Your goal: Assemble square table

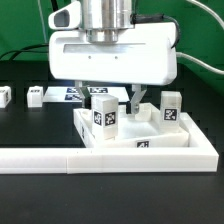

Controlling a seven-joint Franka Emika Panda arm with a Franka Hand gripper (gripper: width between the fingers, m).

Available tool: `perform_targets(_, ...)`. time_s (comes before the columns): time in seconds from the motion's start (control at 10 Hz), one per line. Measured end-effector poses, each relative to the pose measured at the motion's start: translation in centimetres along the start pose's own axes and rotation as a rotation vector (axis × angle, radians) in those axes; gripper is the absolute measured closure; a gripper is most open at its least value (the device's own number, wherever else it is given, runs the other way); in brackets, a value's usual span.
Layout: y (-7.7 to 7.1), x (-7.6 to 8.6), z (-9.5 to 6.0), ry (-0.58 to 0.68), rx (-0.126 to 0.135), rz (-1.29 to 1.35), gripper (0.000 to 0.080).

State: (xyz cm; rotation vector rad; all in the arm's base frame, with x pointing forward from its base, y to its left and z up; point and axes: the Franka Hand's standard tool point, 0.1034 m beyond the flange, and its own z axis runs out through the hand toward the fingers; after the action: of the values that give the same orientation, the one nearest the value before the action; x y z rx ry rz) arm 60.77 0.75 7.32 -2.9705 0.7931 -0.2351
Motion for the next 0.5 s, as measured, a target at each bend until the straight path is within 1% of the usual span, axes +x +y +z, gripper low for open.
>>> perform_targets(0.2,0.17,0.07,0.01,-0.001,-0.002,-0.204,0.0153)
perform_targets(0.5,0.03,0.01,-0.01,0.000,-0.005,-0.445,0.0151)
